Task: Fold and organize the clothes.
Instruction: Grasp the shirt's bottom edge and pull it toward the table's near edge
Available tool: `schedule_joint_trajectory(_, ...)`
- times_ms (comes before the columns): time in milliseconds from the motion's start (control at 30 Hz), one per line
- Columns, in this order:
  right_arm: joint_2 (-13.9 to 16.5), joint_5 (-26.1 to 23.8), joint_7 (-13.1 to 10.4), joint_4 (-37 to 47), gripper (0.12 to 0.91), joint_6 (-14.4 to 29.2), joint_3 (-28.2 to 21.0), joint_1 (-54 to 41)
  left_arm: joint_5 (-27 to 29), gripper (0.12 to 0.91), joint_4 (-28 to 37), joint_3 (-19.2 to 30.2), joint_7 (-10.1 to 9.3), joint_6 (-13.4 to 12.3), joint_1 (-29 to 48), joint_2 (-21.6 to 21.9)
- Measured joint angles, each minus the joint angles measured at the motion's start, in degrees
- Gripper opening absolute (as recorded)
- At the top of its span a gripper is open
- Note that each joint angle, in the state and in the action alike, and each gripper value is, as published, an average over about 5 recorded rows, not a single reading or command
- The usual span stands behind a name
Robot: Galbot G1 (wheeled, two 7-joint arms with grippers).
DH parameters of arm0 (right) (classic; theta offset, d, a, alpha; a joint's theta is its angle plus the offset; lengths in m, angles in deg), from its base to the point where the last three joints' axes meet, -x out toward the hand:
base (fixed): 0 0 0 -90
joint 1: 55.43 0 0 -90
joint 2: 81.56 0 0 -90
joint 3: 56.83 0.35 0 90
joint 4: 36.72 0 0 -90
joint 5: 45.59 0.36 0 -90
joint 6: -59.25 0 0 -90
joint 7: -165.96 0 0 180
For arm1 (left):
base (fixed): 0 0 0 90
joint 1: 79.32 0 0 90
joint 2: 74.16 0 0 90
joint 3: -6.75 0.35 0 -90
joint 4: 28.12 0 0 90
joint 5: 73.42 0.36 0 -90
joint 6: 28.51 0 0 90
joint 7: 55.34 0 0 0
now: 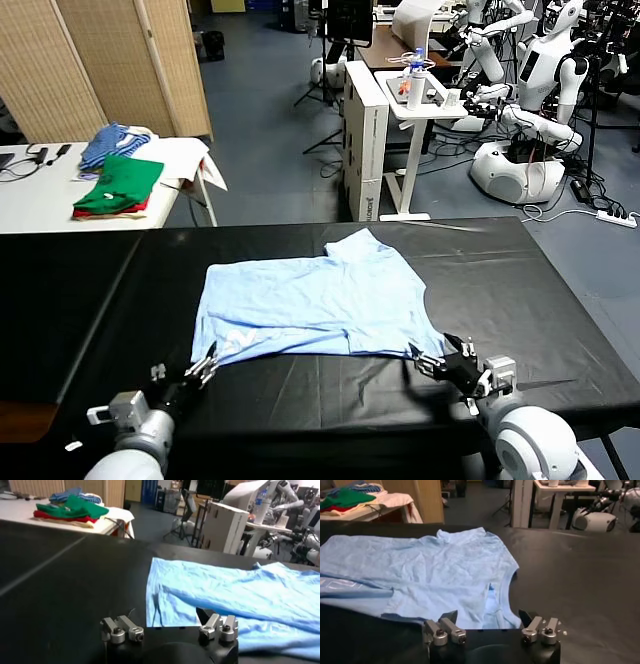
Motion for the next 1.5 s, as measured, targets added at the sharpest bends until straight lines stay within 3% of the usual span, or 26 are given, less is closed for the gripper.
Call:
schedule_joint_trajectory(333, -0.2, -0.09, -0.29, 0.47, 0.757, -0.05, 0.02, 0.45, 1.74, 0.905, 0.9, 0.47, 0.18, -0.14, -1.1, -0.32)
schedule_joint_trajectory(433, -0.41, -0.15, -0.31, 0.38, 0.73, -0.09, 0.19, 1.03, 1.74, 0.838, 1.26, 0.57, 0.18, -0.17, -0.86, -0.25)
schedule_joint_trajectory(533, -0.62, -0.26, -0.26, 0.12, 0.625, -0.19, 0.22, 1.62, 1.73, 0.673, 1.6, 0.74, 0.2, -0.21, -0.7, -0.16)
schedule_joint_trajectory(767, -0.48, -0.5, -0.3, 0.27, 0.21, -0.46, 0.13, 1.46, 1.31, 0.242, 1.97, 1.19, 0.29, -0.27, 0.27, 0.52)
schedule_joint_trajectory(833, -0.12, -0.41, -0.34, 0.28, 0.16, -0.91, 0.28, 1.23, 1.12, 0.165, 1.96, 1.34, 0.34, -0.28, 0.53, 0.9)
schedule_joint_trajectory(1233, 3.67, 3.21, -2.76, -2.61, 0.144, -7.39, 2.9, 2.36, 1.38, 0.144, 0.88, 0.85, 0.13, -0.3, 0.03, 3.88)
schedule_joint_trajectory(1500, 5.94, 4.52, -2.76, -5.44, 0.144, -11.32, 6.39, 6.31, 1.7, 0.144, -0.88, -0.73, -0.3, -0.15, -2.26, 6.78)
